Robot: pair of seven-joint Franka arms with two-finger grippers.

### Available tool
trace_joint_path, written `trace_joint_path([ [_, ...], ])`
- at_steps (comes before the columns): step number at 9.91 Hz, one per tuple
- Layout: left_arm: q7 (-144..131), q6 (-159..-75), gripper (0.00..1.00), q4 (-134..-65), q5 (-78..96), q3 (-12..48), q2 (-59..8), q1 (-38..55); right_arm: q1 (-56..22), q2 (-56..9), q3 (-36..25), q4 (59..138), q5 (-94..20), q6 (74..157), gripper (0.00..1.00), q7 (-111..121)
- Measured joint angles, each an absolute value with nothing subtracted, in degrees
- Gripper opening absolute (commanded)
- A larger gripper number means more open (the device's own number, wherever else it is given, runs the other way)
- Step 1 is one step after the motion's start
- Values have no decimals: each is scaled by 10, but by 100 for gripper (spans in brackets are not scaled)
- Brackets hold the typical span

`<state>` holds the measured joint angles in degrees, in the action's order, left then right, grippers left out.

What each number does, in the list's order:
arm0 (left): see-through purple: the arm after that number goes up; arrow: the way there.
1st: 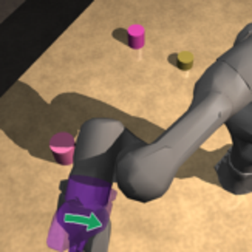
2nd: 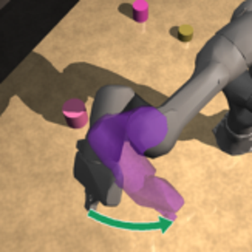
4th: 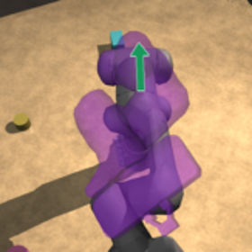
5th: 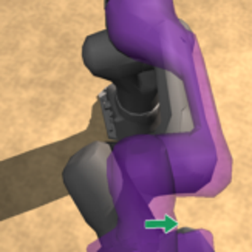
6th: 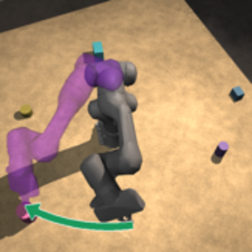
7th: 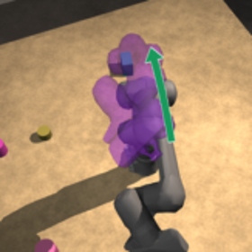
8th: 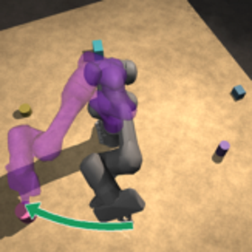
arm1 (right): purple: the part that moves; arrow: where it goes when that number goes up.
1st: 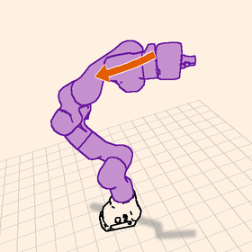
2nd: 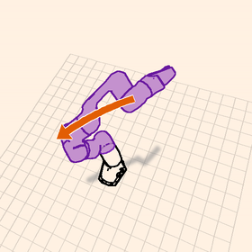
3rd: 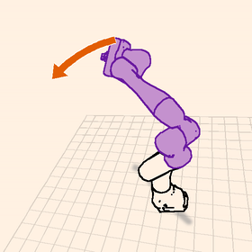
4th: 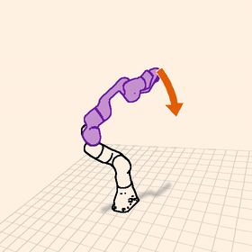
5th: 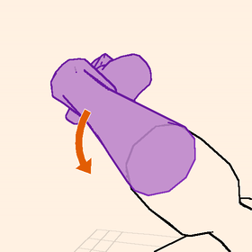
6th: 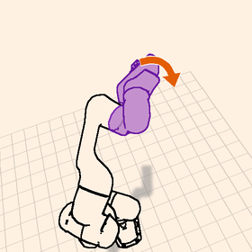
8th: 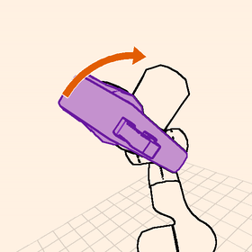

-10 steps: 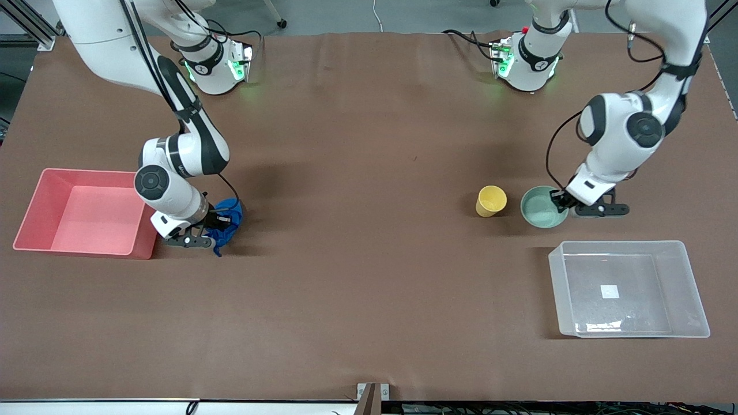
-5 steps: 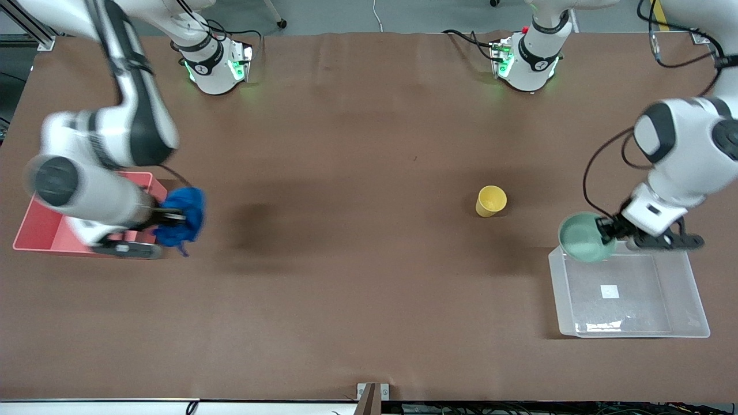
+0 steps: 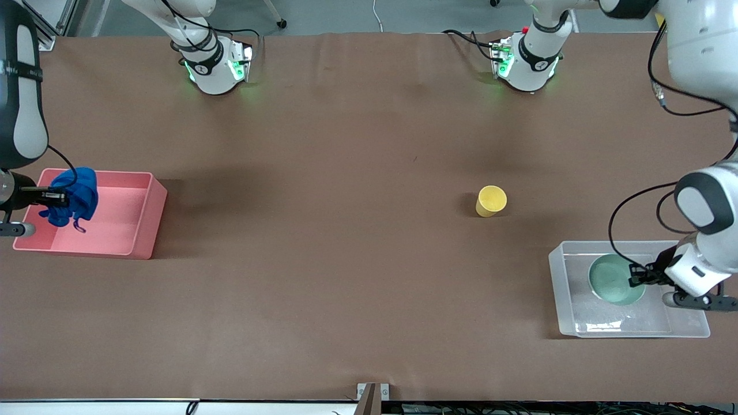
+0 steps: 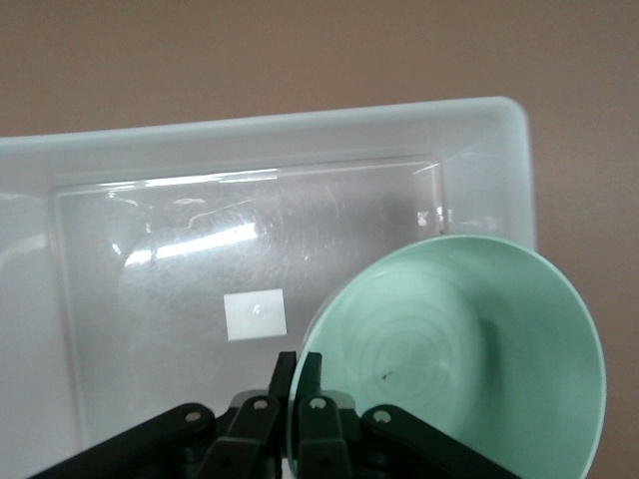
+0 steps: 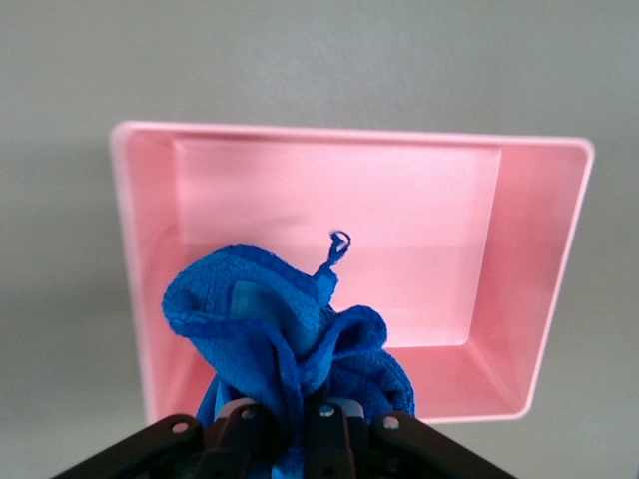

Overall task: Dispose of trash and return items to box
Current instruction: 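Drop the cloth into the pink bin while the left gripper places the bowl, then release the bowl in the clear box and grasp the yellow cup, left gripper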

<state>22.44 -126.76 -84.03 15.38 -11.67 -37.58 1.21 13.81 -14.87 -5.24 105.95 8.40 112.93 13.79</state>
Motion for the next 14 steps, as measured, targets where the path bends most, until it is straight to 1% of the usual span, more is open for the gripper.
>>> trace_joint_path([
  [1,226,-1290,1,-836,163,-117,-398,12,151,-156,-52,1106,84,1198,7,142],
  [2,227,-1308,2,-833,171,-116,-417,12,159,-167,-52,1143,84,1257,13,144],
  [3,227,-1321,3,-833,174,-117,-432,12,164,-182,-52,1164,84,1297,42,146],
  [4,227,-1330,4,-833,175,-117,-444,8,168,-200,-51,1171,84,1327,99,148],
  [6,227,-1332,8,-841,175,-117,-453,-2,172,-231,-51,1171,85,1368,100,148],
  [7,227,-1332,13,-853,175,-118,-453,-4,172,-231,-50,1165,85,1359,100,148],
  [8,229,-1332,35,-863,175,-118,-453,-3,171,-218,-45,1148,85,1325,100,148],
  [9,235,-1332,71,-866,175,-118,-453,-3,164,-191,-38,1118,84,1269,100,138],
  [10,246,-1333,100,-865,175,-118,-450,-3,145,-152,-33,1084,84,1205,100,106],
  [12,261,-1329,100,-860,175,-120,-413,-5,77,-72,-26,1040,76,1103,100,14],
  [14,259,-1262,100,-859,175,-120,-342,-2,18,-23,-21,1019,35,1035,100,-67],
])
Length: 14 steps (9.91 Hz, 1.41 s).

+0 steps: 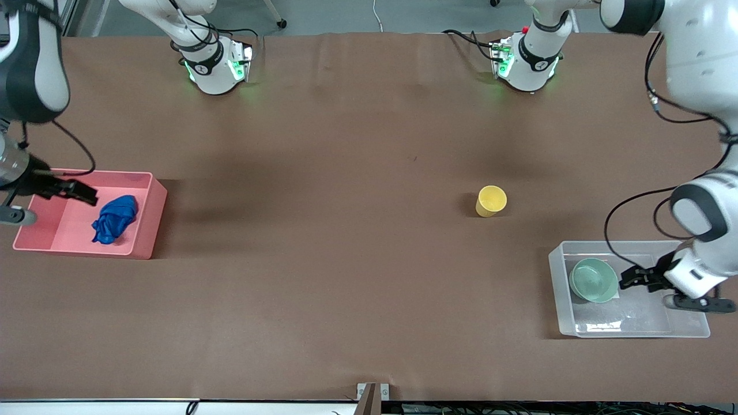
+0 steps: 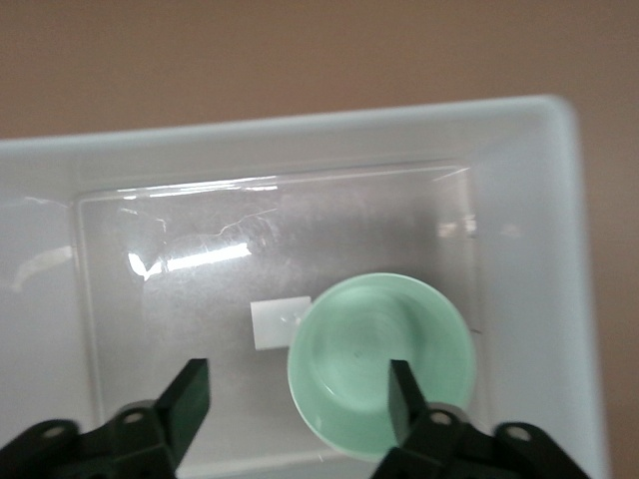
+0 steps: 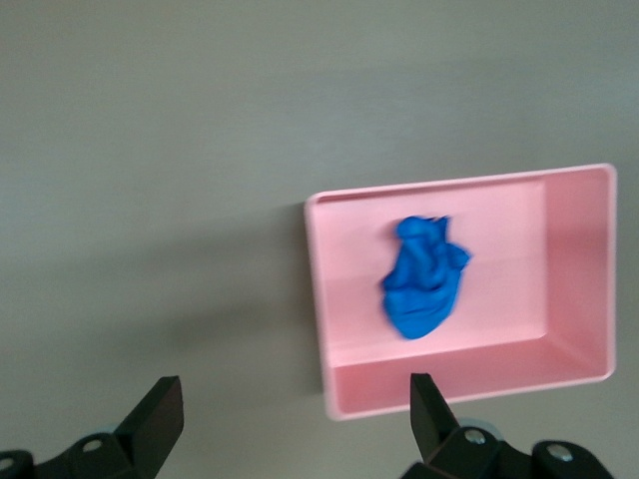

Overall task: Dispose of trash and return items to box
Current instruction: 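Release the bowl in the clear box and grasp the yellow cup, left gripper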

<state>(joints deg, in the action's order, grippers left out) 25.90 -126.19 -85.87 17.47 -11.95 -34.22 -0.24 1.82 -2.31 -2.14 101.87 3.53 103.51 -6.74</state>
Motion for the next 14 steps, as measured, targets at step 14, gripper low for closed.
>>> trace_joint_path([
  [14,128,-1302,92,-1256,86,108,-119,22,6,16,-33,855,9,834,100,-63],
])
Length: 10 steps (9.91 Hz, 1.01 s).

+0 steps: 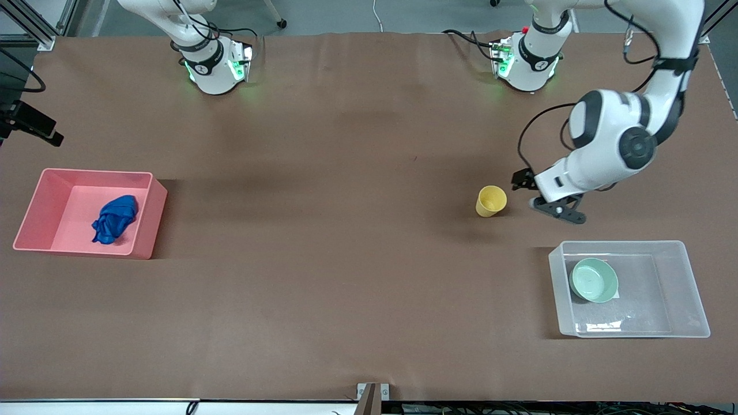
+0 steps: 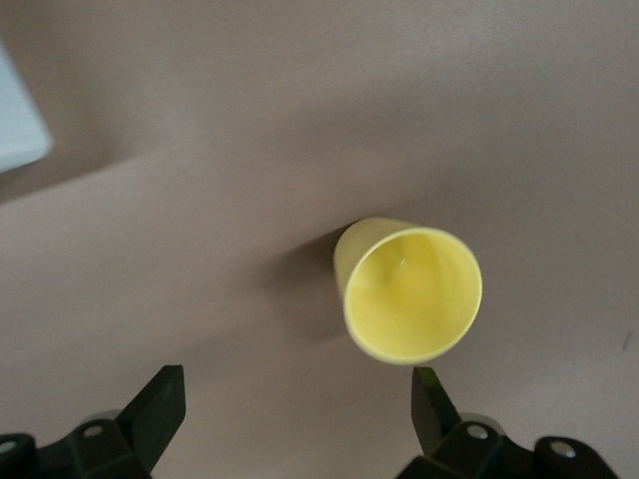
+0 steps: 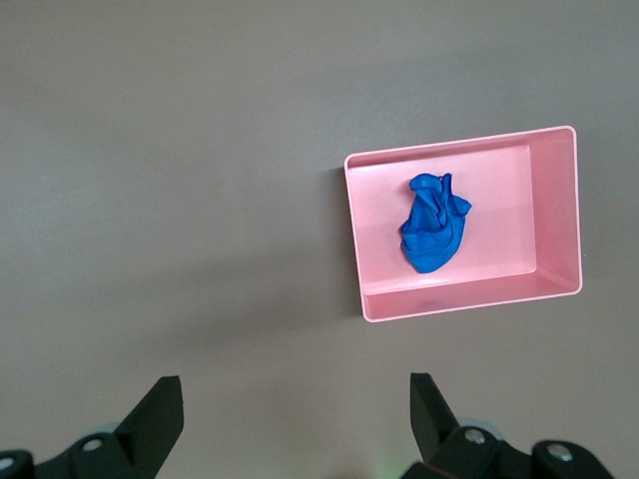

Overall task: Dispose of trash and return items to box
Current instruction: 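Release the bowl in the clear box and grasp the yellow cup, left gripper, then carry the yellow cup with the left gripper into the bowl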

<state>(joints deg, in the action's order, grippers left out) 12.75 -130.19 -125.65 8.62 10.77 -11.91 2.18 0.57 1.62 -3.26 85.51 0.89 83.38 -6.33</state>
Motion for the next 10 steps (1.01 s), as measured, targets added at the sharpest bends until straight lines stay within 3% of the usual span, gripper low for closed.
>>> trace_joint_path([
  [1,114,-1327,63,-1257,86,116,-145,28,6,16,-33,855,9,834,100,-63],
  [2,110,-1343,28,-1257,86,120,-166,34,6,16,-33,855,9,834,100,-63],
  [3,110,-1355,5,-1257,81,121,-182,37,6,16,-33,855,9,834,100,-61],
  [4,110,-1372,0,-1257,73,121,-193,37,6,16,-33,855,9,834,100,-60],
  [7,110,-1394,0,-1255,66,121,-201,37,6,16,-33,855,9,834,100,-59],
  [10,112,-1345,0,-1236,66,119,-165,35,8,16,-34,852,9,834,100,-57],
])
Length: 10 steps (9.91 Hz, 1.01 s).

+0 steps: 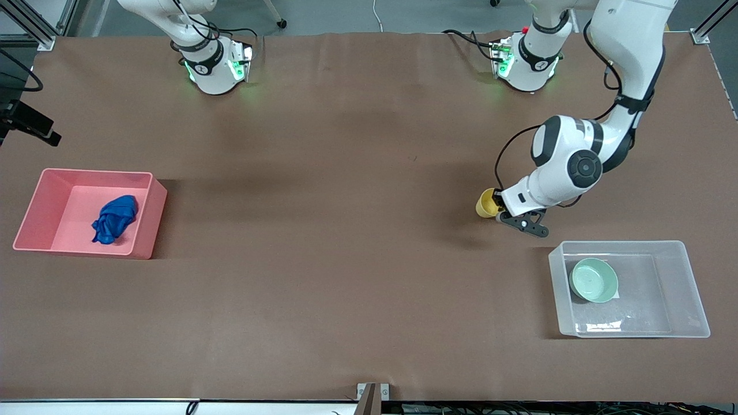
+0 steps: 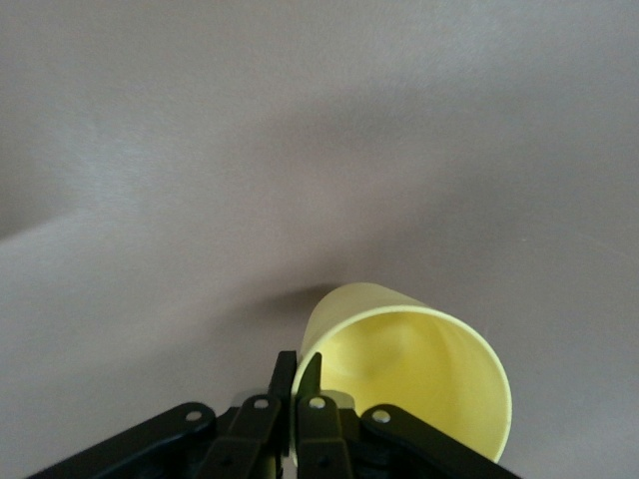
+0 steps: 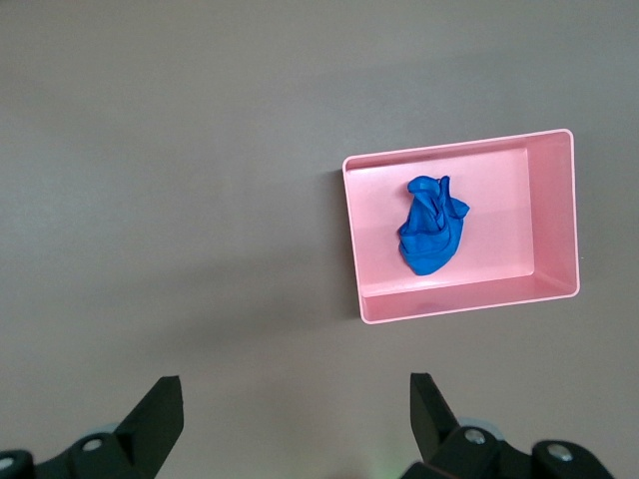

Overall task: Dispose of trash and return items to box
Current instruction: 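Carry the yellow cup with the left gripper into the bowl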

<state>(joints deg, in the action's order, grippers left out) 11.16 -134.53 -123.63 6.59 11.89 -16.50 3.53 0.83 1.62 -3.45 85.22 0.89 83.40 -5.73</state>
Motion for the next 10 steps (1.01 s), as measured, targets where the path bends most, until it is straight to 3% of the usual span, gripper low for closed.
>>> trace_joint_path([
  [2,119,-1270,0,-1178,66,97,-139,34,10,16,-35,846,9,833,100,-55],
  [5,126,-1201,2,-1043,66,32,-155,30,10,14,-35,845,9,831,100,-54],
  [10,132,-1194,2,-877,67,-89,-309,23,10,12,-35,844,9,827,100,-53],
])
